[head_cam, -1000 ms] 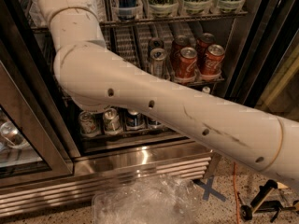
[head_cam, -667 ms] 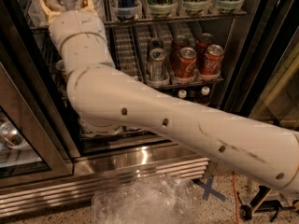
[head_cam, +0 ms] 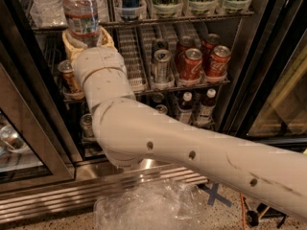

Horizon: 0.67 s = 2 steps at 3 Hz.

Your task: Pick water bottle from top shelf of fridge

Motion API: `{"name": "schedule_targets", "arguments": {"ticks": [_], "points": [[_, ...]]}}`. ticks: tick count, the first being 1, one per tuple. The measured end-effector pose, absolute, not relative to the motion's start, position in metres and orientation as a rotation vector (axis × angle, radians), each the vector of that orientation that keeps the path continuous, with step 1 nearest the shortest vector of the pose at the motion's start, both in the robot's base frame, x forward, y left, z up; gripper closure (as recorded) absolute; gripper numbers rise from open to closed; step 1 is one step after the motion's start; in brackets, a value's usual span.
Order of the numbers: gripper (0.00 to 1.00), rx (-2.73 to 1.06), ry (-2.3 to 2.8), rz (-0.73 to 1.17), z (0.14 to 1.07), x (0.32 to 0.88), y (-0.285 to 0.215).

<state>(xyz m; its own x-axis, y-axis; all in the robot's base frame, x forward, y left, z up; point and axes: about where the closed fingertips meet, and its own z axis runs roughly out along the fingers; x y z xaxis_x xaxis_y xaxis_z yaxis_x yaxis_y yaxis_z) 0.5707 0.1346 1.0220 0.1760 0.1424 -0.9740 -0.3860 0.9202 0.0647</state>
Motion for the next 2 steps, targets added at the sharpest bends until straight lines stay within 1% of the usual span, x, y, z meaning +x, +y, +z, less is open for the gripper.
{"name": "schedule_targets", "arguments": {"ticks": [2], "points": [[1.0,-0.287,1.408,0.401,0.987,0.565,0.13]]}}
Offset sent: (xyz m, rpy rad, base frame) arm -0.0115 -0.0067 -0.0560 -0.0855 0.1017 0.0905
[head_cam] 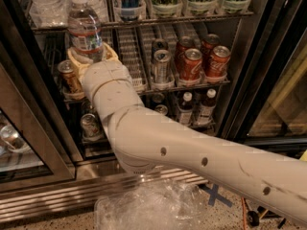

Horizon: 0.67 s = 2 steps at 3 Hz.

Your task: Pick water bottle from top shelf of fridge

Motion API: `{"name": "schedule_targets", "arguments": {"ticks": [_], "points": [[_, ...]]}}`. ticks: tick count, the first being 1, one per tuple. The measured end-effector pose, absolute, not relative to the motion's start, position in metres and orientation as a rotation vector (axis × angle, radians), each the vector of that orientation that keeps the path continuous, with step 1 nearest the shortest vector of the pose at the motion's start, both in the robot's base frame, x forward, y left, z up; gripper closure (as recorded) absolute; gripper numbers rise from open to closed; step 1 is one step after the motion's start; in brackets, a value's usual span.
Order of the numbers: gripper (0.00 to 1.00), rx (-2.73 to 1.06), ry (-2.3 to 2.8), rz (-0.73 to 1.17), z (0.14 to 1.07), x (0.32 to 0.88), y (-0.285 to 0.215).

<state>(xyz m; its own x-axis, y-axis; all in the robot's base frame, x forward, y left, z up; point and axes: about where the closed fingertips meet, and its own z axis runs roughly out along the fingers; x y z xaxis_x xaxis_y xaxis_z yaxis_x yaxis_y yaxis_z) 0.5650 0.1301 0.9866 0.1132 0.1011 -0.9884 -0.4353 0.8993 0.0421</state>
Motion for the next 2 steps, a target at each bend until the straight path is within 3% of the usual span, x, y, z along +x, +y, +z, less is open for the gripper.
{"name": "schedule_targets", "arguments": {"ticks": [2], "points": [[1.0,-0.281,1.481,0.453,0.959,0.547,0.129]]}}
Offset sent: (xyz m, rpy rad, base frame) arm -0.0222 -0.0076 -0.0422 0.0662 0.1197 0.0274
